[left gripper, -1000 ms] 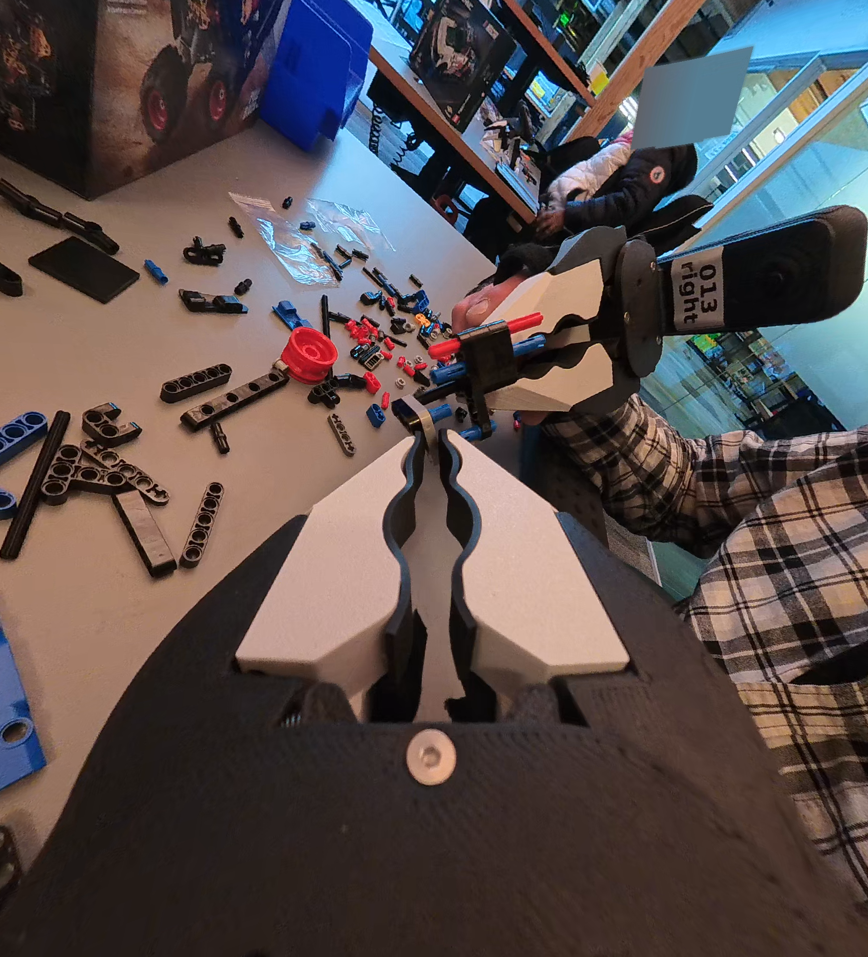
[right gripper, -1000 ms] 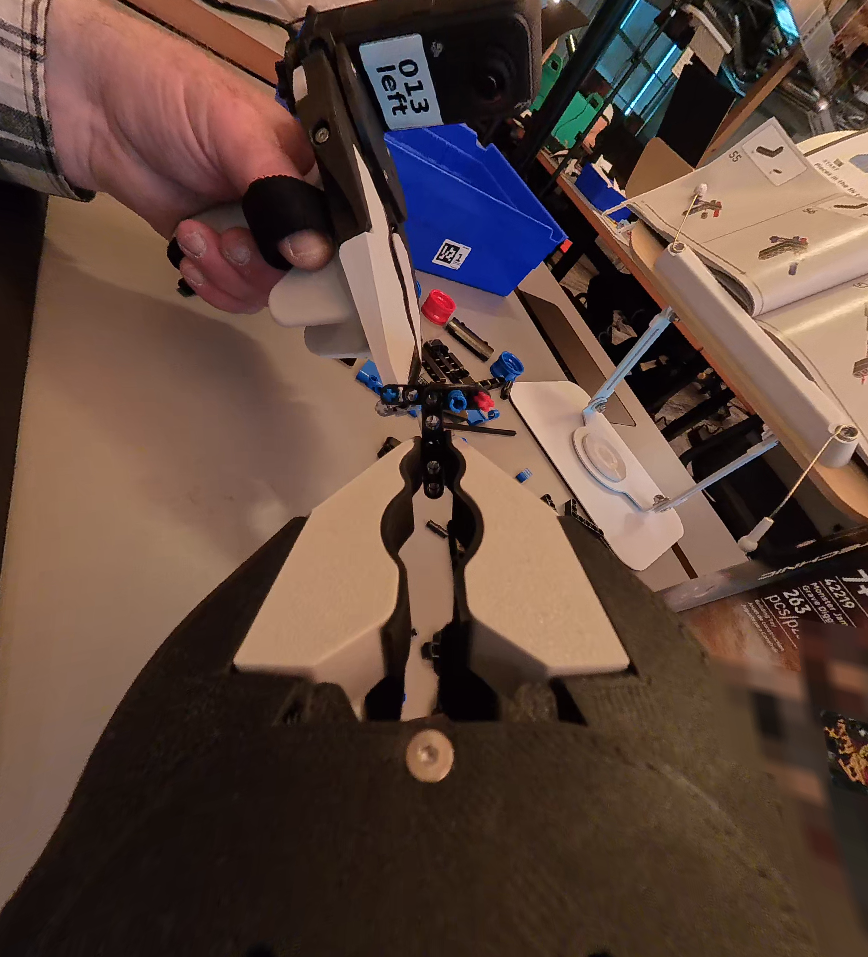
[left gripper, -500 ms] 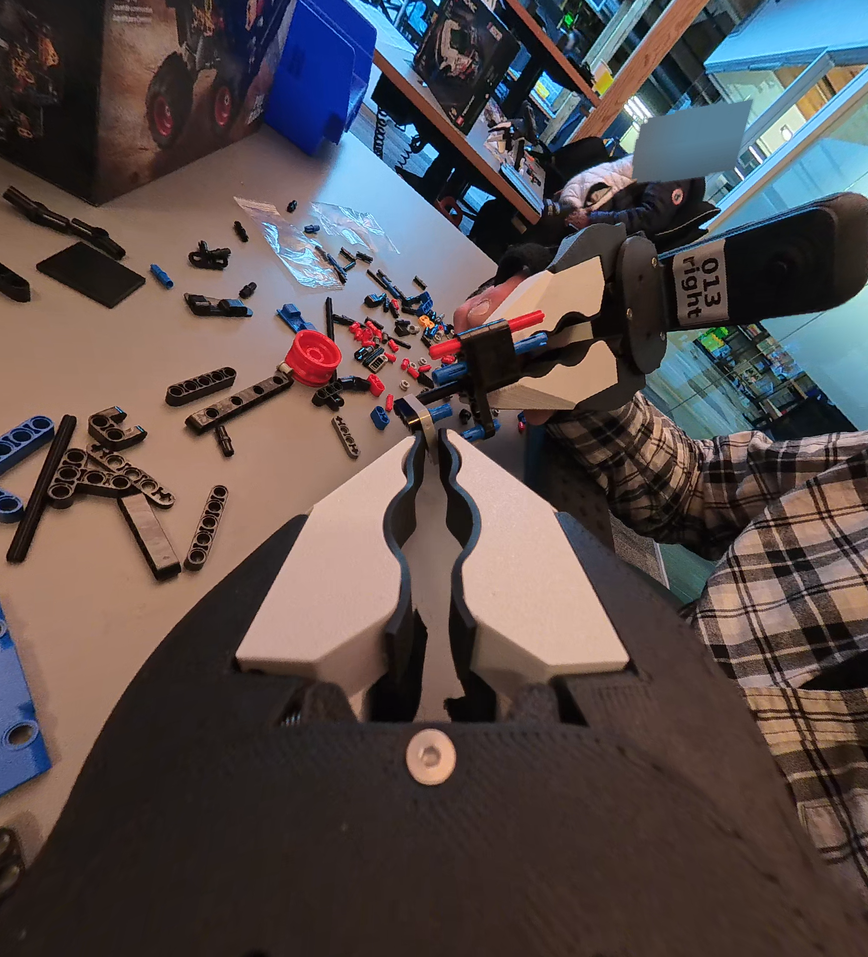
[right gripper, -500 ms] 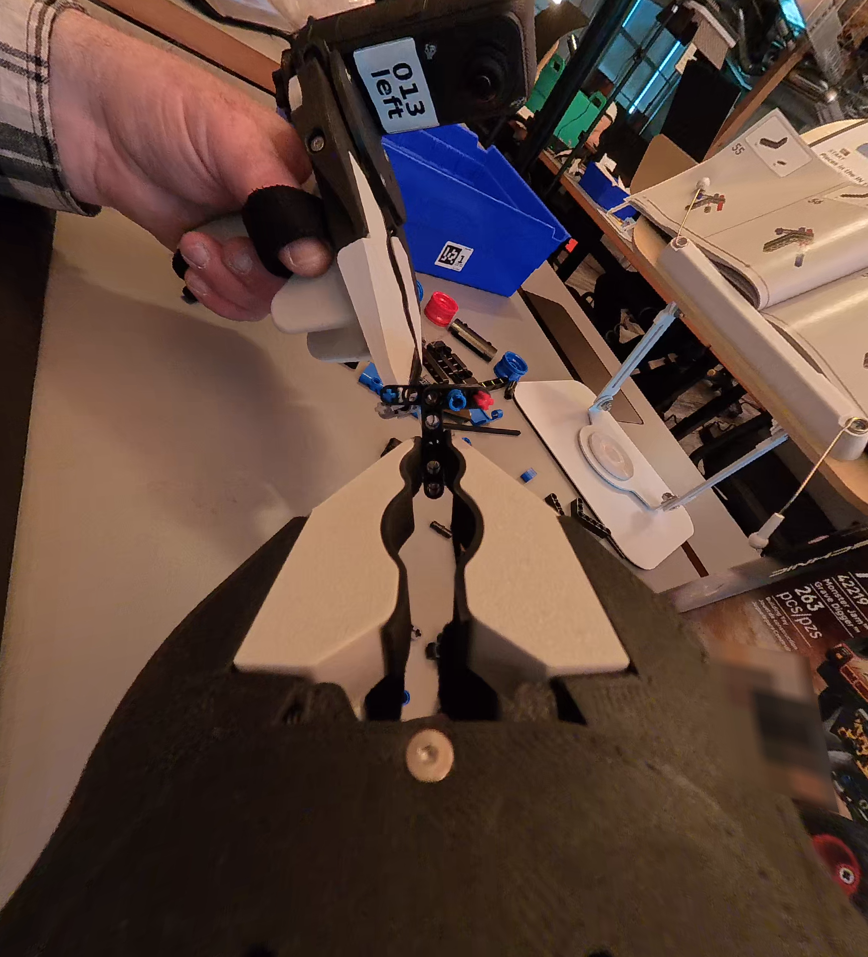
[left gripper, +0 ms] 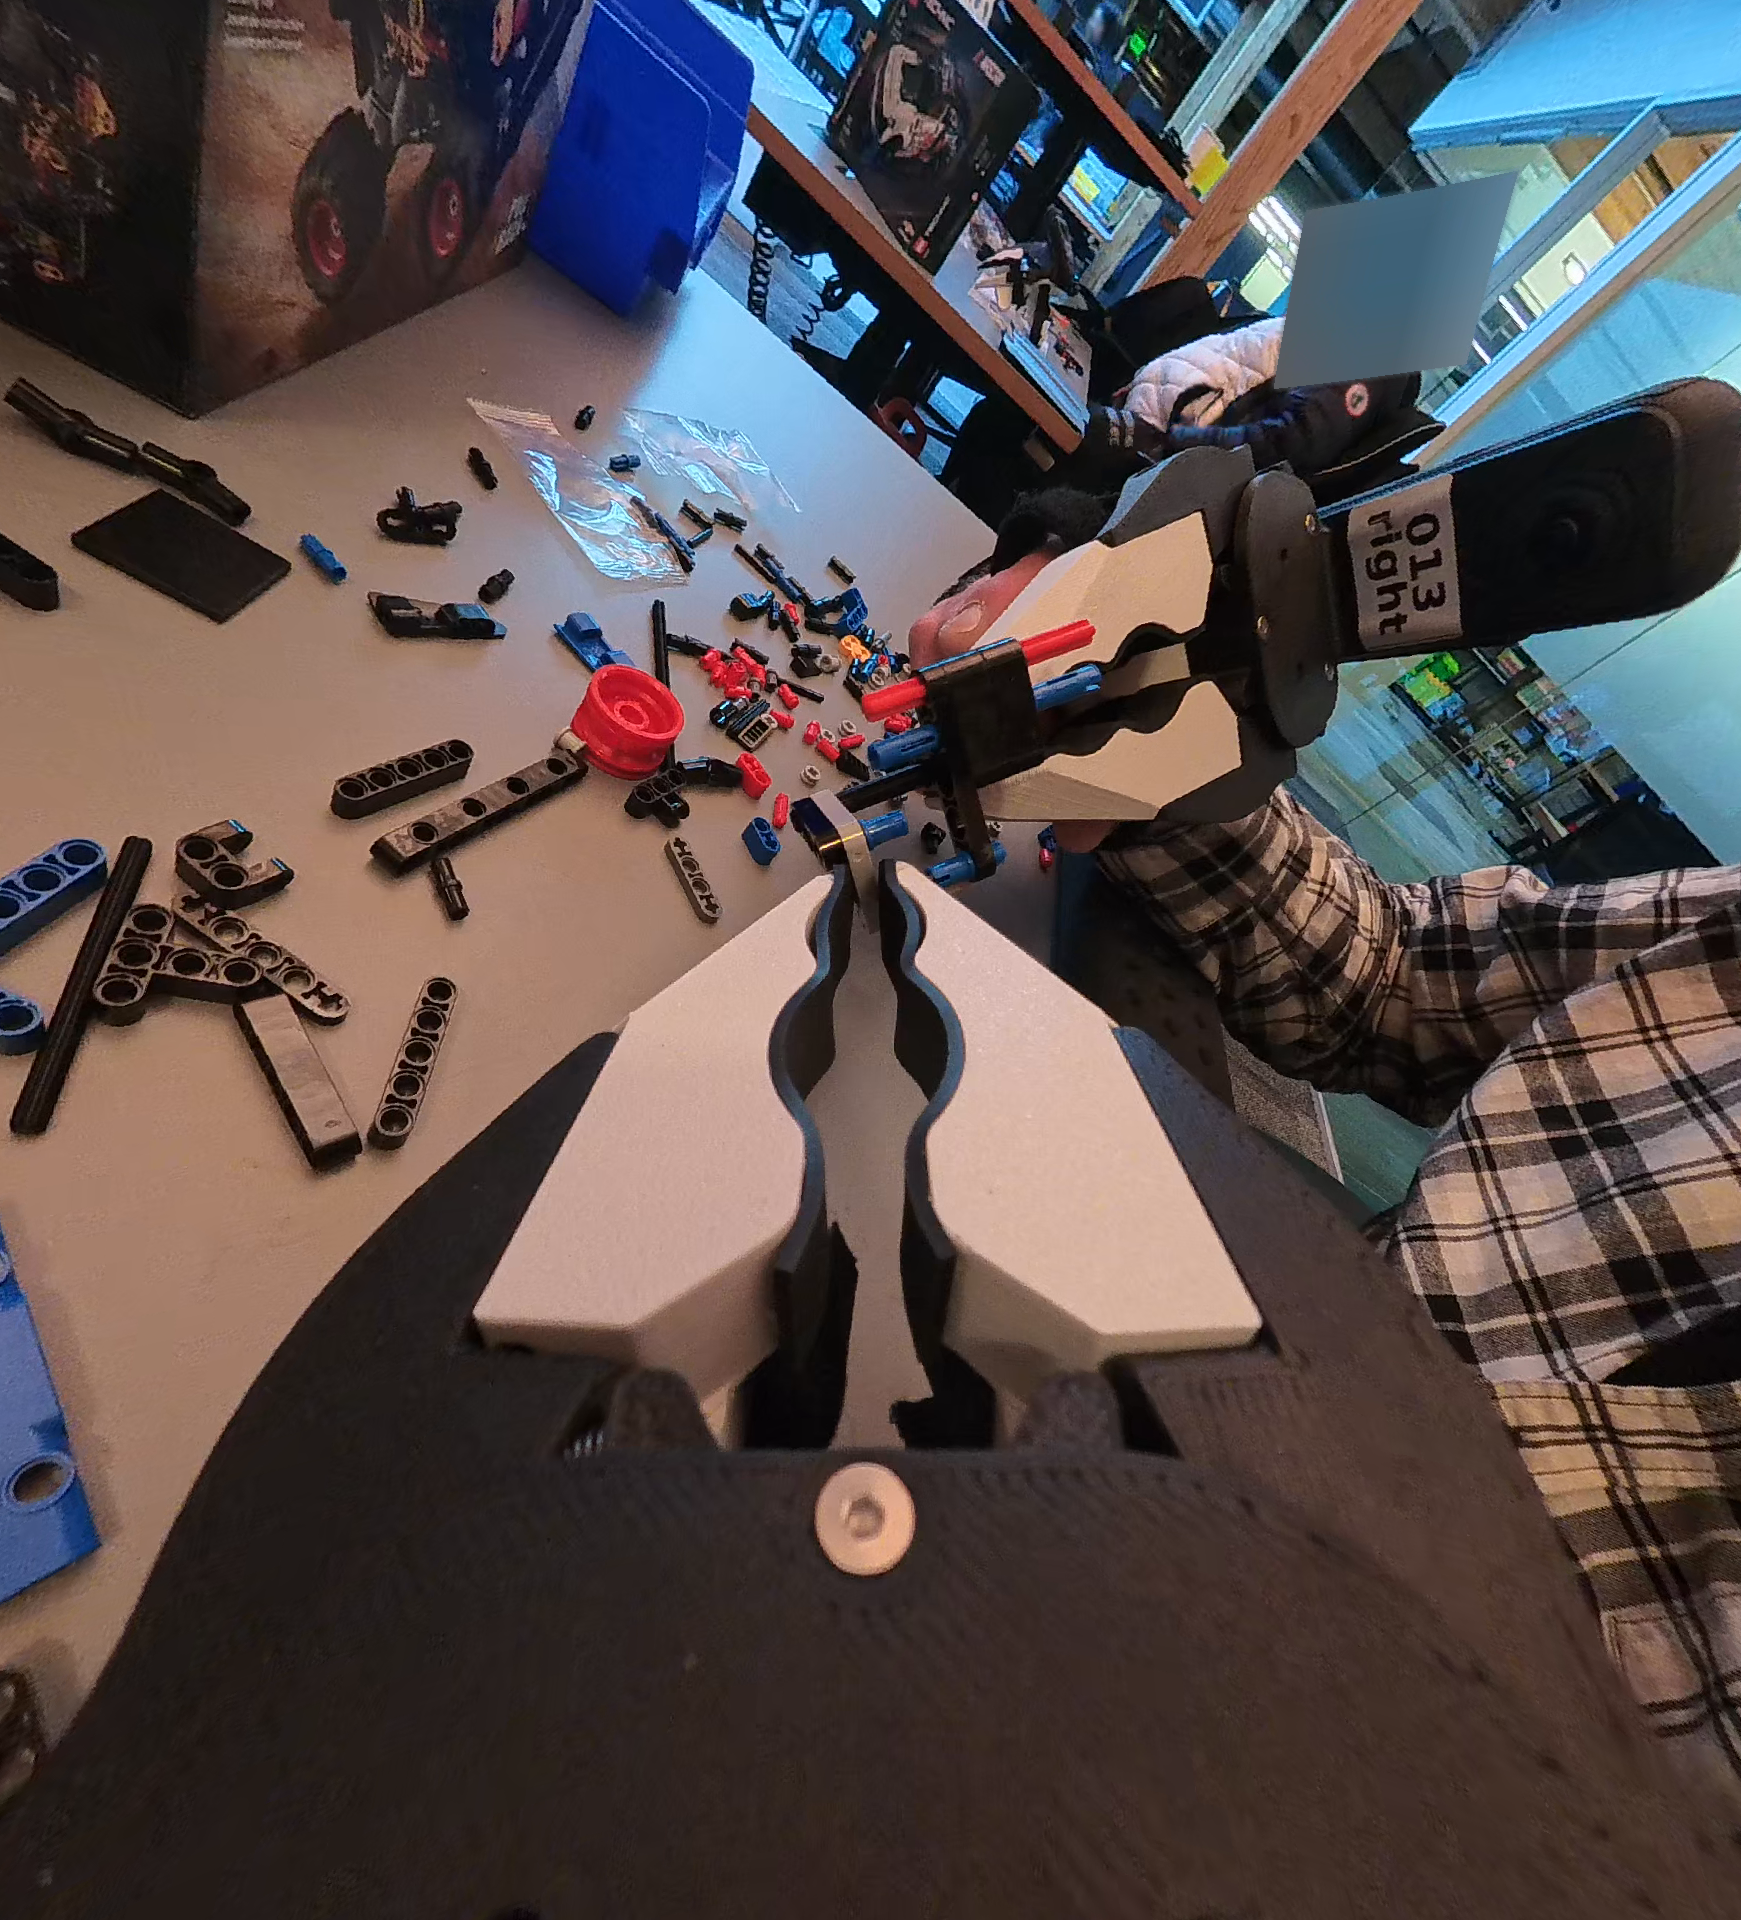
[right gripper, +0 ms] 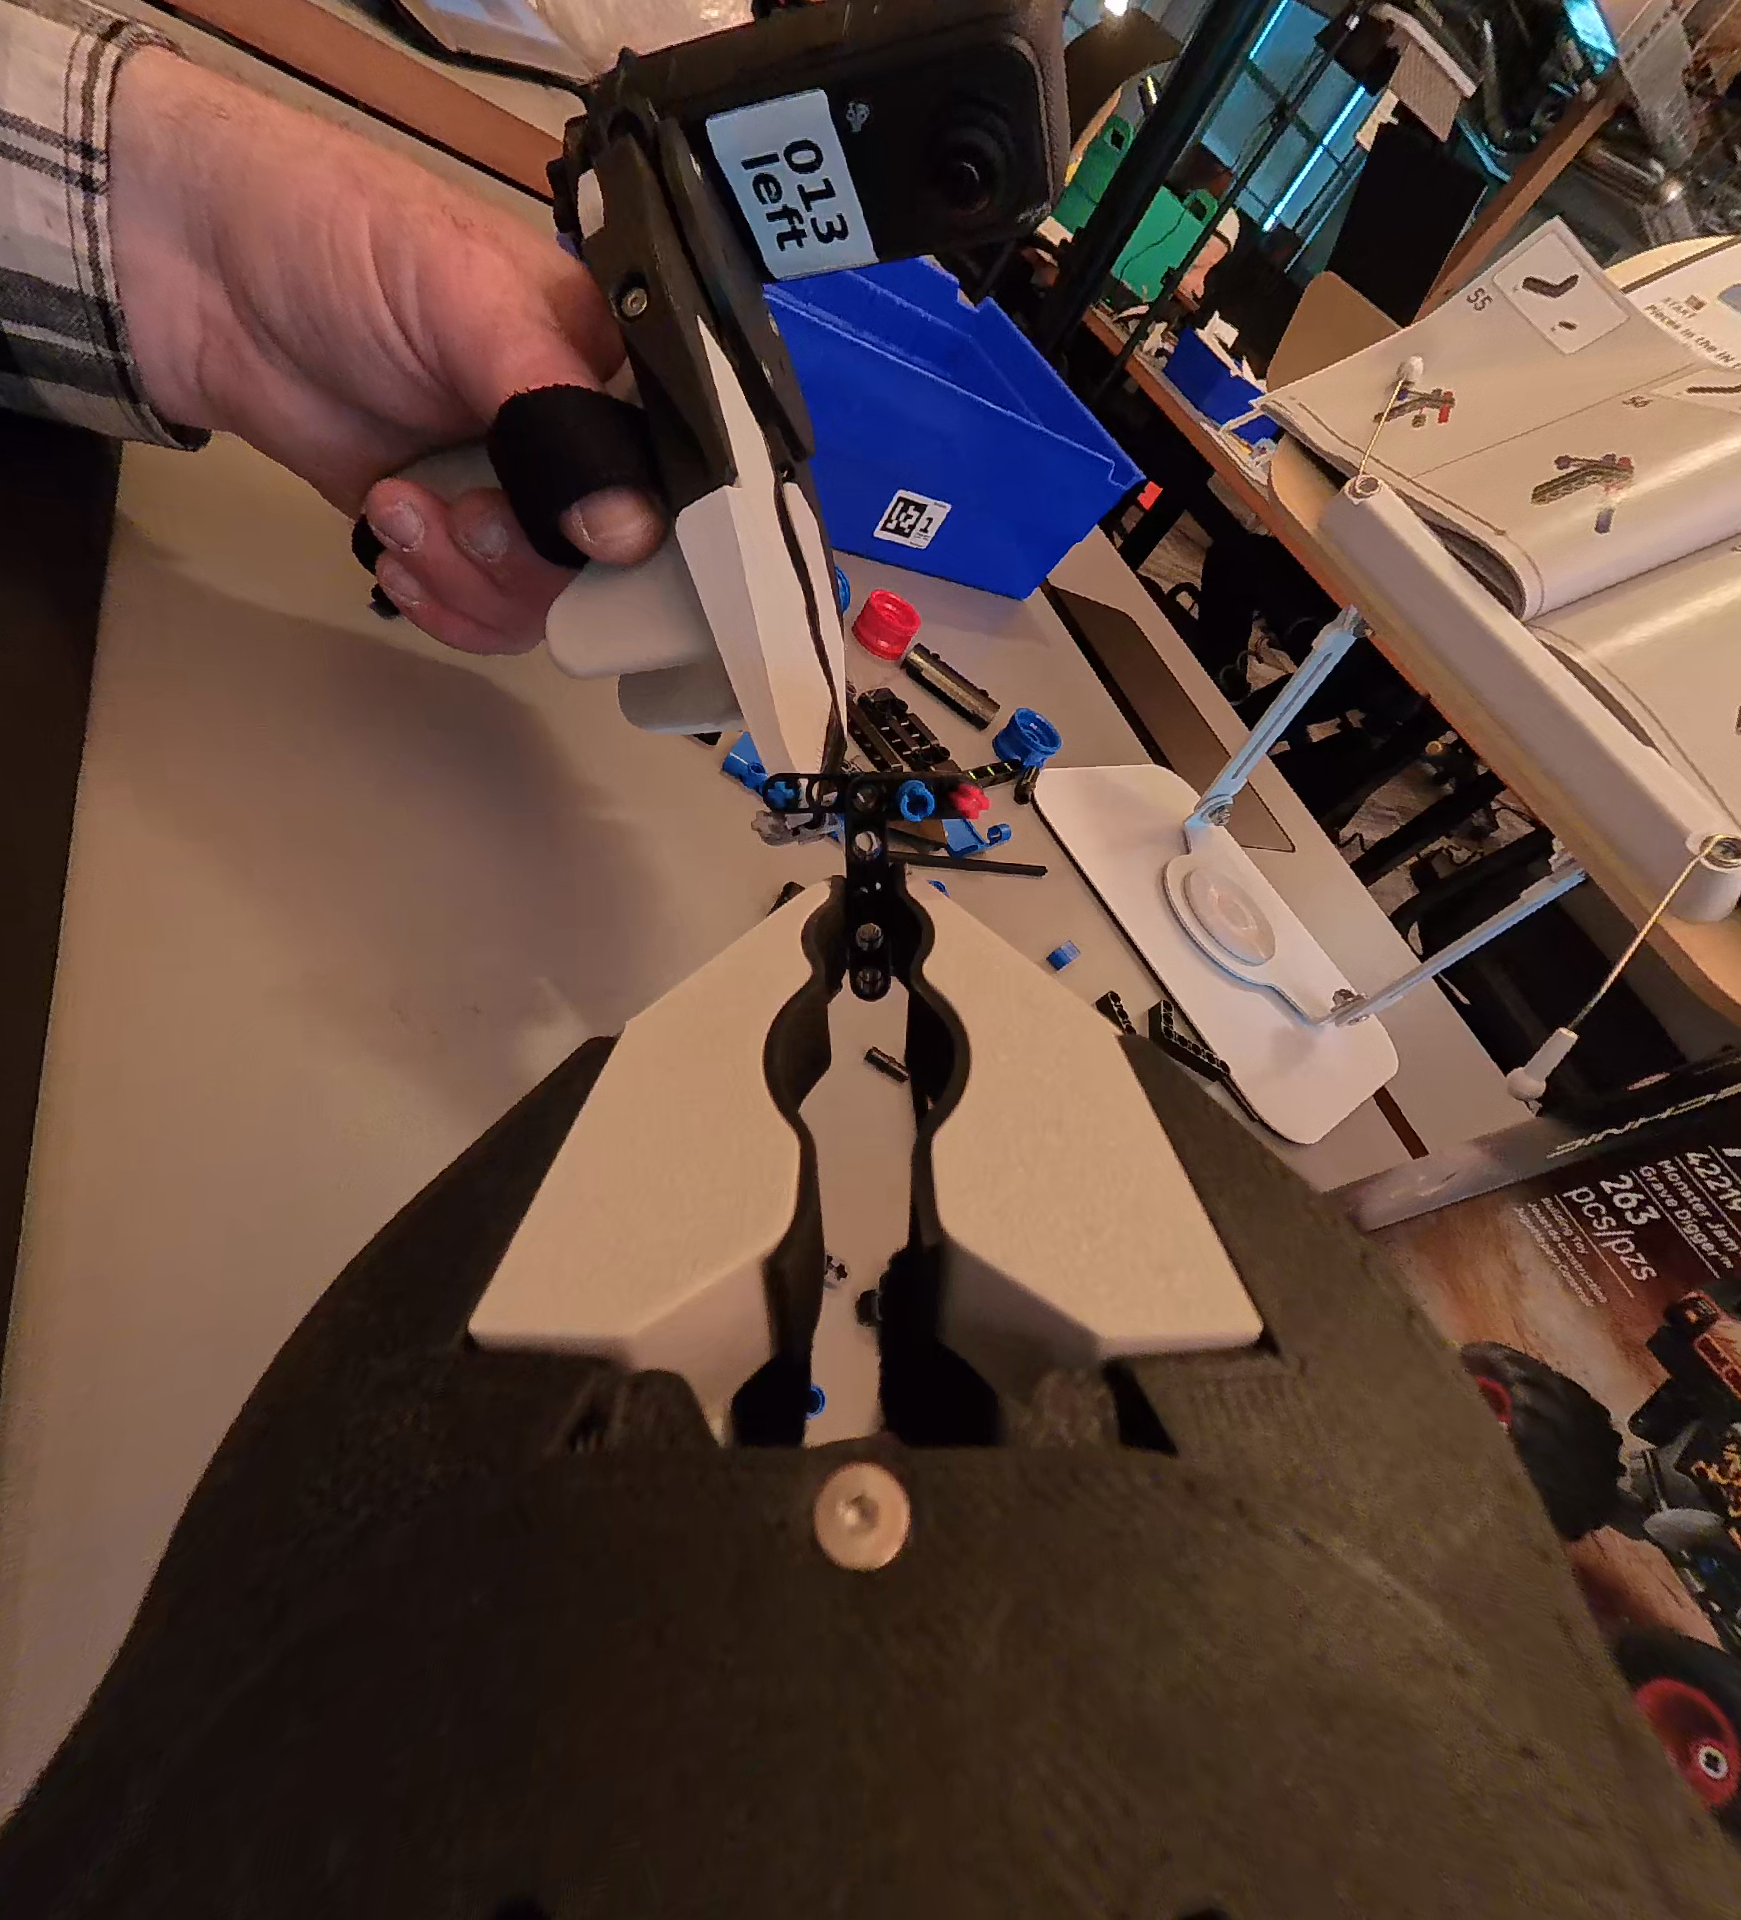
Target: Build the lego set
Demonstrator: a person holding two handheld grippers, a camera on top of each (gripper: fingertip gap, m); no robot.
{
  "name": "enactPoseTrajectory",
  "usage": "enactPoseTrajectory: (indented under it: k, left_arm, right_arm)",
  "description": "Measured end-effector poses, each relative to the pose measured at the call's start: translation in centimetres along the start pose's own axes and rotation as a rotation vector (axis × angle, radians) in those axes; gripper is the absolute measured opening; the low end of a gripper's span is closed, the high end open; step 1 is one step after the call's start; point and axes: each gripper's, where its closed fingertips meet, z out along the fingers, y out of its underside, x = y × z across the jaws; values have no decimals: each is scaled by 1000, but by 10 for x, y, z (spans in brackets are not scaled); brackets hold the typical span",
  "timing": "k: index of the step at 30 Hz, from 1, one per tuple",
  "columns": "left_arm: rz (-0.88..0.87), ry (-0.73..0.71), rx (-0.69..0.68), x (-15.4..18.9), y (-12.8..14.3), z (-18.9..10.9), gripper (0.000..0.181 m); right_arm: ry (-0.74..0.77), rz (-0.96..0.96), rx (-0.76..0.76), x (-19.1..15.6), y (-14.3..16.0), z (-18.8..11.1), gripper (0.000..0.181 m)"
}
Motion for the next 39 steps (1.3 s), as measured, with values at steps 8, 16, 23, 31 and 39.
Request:
enactPoseTrajectory:
  k: [8,16,23,31,39]
  left_arm:
    - [1,2,1,0,0,0,3]
    - [0,0,3,0,-1,-1,2]
    - [-5,-8,14,0,-3,-1,2]
    - [-19,-23,21,-3,-4,-2,2]
    - [-29,-30,15,-6,-2,0,2]
  right_arm:
    - [-2,5,4,0,-1,0,5]
    - [-9,16,7,0,0,0,5]
    - [-32,85,34,1,-2,0,5]
    - [-33,120,66,3,-7,-3,5]
    - [-5,50,56,0,-11,-1,5]
